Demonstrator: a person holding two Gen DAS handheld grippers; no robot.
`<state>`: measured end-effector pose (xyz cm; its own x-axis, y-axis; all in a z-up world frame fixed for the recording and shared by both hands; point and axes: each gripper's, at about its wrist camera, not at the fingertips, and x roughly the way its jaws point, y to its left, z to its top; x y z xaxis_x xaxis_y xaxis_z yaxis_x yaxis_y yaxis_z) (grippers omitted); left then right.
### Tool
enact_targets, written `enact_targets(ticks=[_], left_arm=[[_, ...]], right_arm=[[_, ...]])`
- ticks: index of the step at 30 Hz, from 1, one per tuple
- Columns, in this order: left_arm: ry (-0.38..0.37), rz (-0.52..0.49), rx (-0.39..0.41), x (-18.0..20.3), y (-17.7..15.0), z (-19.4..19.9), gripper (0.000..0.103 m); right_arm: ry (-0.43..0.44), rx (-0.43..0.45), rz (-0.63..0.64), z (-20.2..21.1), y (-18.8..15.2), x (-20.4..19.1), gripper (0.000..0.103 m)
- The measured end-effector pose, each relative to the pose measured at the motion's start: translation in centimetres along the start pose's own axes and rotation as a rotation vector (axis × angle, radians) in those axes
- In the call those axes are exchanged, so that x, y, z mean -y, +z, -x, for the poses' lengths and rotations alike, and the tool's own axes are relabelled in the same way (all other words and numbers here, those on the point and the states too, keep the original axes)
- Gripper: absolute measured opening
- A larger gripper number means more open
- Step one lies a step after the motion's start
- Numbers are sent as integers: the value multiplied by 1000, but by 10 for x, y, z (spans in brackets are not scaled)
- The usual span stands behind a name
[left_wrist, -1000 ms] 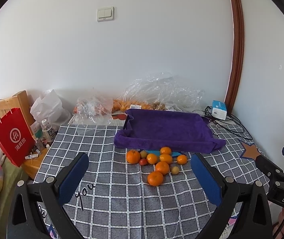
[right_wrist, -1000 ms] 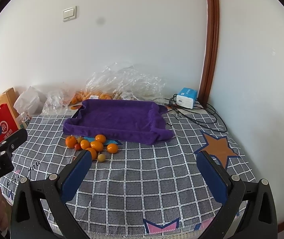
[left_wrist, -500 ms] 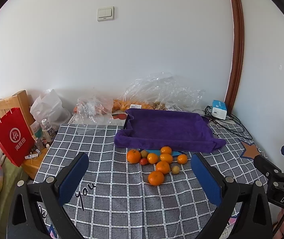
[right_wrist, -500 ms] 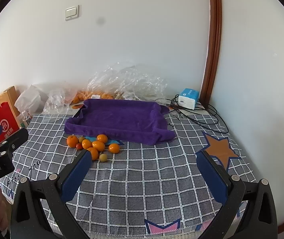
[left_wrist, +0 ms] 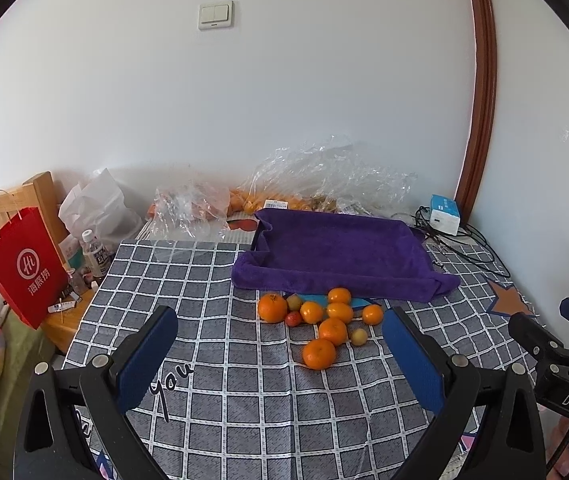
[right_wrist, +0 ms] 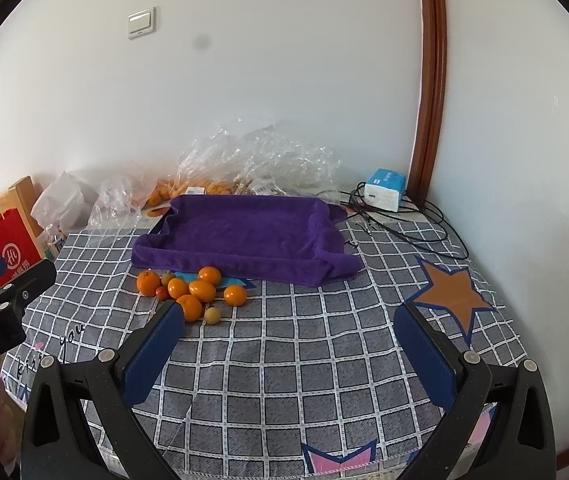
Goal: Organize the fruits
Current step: 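Lower the right gripper onto a small orange and close it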
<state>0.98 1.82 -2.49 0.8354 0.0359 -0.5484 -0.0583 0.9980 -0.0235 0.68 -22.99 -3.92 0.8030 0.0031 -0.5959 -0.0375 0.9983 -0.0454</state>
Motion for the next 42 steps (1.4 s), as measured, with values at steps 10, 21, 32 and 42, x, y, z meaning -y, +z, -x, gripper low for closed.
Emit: enact_targets(ticks=[10,21,32,42], left_arm=[[-2,38,-54,-11,-4,-43,103],[82,65,-159,-49,-25,-106,103],[57,81,-266,-82,-48,-157,86],[-26,73,-295,-80,-51,-177,85]], right_arm=[[15,7,-21,-37,-3,5,103],[63,-118,-13,-120,-13,-6,93],[142,-219,90,-192,-24,-46,66],[179,-291,53,-245,-25,-52,55]])
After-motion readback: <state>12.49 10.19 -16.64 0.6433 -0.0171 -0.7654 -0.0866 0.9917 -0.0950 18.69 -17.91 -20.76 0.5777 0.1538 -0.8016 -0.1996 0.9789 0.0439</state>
